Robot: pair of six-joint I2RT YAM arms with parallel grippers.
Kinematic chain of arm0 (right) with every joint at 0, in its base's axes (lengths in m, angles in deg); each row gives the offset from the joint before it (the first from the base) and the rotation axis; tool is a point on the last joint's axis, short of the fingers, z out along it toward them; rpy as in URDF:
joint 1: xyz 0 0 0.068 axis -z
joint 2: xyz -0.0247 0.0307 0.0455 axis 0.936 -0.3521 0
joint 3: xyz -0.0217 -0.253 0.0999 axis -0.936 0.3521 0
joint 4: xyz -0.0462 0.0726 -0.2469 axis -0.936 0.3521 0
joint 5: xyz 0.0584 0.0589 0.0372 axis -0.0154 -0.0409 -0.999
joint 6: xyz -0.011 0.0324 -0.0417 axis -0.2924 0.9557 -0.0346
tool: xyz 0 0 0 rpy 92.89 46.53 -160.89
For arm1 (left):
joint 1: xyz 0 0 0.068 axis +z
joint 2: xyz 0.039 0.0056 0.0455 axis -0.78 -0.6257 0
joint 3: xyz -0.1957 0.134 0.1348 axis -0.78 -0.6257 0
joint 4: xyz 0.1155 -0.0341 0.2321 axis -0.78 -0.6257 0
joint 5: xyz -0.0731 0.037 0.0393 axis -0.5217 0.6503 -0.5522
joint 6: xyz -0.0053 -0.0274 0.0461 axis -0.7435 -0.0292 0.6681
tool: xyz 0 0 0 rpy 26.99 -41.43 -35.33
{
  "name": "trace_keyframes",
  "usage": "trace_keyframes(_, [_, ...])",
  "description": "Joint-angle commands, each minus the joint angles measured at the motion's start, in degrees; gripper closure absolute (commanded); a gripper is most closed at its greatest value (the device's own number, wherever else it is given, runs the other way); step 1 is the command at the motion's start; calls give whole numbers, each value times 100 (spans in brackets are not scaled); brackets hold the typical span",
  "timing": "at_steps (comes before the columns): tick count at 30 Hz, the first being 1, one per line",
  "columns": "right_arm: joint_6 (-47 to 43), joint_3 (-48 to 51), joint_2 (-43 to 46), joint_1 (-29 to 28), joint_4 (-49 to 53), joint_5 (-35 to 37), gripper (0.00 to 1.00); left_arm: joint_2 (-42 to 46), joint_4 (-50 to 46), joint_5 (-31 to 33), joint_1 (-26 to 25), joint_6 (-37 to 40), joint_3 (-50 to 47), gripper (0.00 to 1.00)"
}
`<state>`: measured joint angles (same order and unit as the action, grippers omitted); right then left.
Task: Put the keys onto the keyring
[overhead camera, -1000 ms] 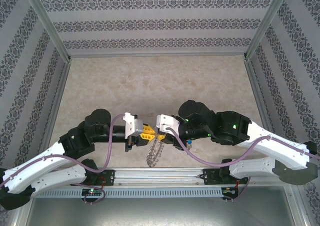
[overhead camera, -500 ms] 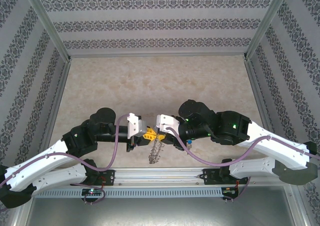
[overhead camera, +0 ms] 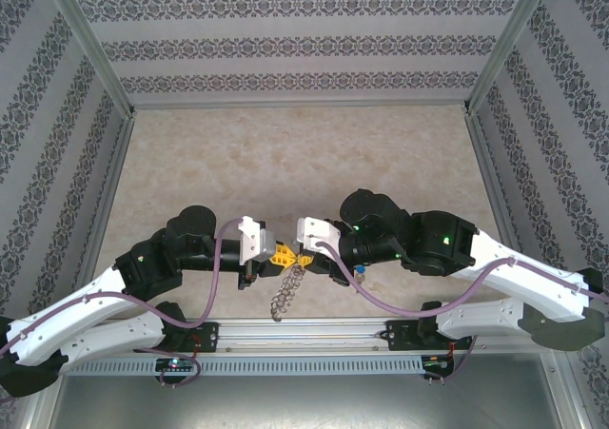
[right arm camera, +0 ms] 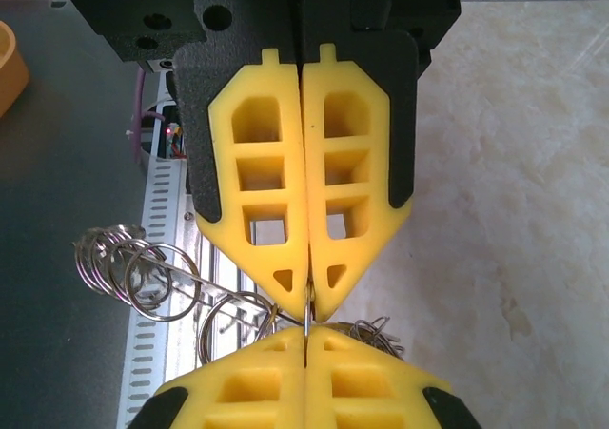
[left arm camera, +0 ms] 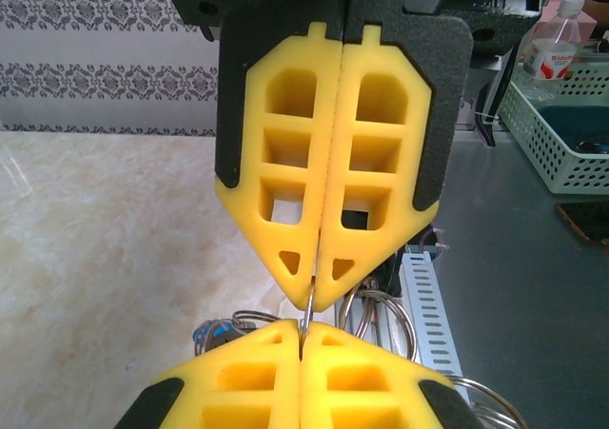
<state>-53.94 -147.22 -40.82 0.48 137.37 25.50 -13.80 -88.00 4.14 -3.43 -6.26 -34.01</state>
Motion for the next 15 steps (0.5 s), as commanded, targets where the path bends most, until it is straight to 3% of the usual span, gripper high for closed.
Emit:
trace_keyframes(1, [-54,-18,-15,-113,-263,-201,100,-33,231,-103,-12,-97,2,94])
trace_keyframes(8, [-96,-27,-3,-157,-293,-231,100,-58,413,-217,-9,-157,-60,100])
trace_keyframes(12, [33,255,244,-174,-659,-146,72,84,497,1,11,-218,-176,100])
trace_keyframes(15, [228,687,562,-153,-1050,122,63,169,632,-19,90,-323,-296,100])
